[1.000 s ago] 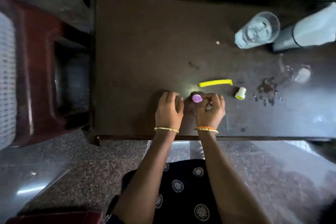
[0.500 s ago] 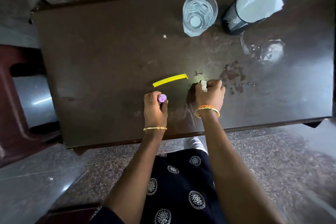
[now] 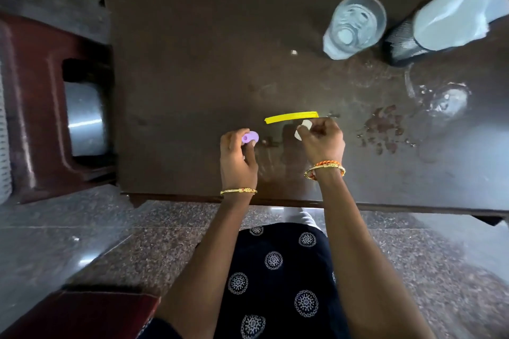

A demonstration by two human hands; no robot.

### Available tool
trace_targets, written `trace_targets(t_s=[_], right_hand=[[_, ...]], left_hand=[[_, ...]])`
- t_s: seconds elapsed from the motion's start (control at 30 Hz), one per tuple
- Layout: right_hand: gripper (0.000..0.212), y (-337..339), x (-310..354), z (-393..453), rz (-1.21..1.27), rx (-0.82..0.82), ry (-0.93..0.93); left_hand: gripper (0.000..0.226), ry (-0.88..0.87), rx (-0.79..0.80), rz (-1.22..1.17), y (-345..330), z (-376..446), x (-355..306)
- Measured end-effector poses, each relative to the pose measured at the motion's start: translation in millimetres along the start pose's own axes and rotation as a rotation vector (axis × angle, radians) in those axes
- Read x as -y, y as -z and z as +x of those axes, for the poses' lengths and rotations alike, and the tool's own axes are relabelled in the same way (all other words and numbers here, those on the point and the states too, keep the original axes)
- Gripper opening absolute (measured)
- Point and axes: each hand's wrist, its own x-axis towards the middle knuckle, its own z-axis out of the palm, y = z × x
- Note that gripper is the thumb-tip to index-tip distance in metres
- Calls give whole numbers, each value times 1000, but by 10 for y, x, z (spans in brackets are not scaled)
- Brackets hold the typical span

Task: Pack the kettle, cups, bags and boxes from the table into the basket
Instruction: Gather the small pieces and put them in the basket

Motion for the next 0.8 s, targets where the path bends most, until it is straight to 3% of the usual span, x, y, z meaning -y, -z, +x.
trace_targets(t_s=[0.13, 0.27, 0.43, 0.6, 0.8], right_hand=[[16, -508, 311, -375, 15, 237, 85], [22, -1099, 750, -911, 1, 490, 236], [26, -1869, 1466, -1569, -46, 684, 468], [26, -2646, 2114, -2074, -112, 793, 746], [23, -3278, 2463, -2427, -425, 826, 1168]], left_hand=[[27, 44, -170, 7, 586, 90, 205], [23, 58, -446, -3, 1437, 242, 470], [22, 135, -780, 51, 2410, 437, 814], [27, 251, -901, 31, 2876, 690, 1034], [36, 382, -976, -58, 3116, 1092, 1185]])
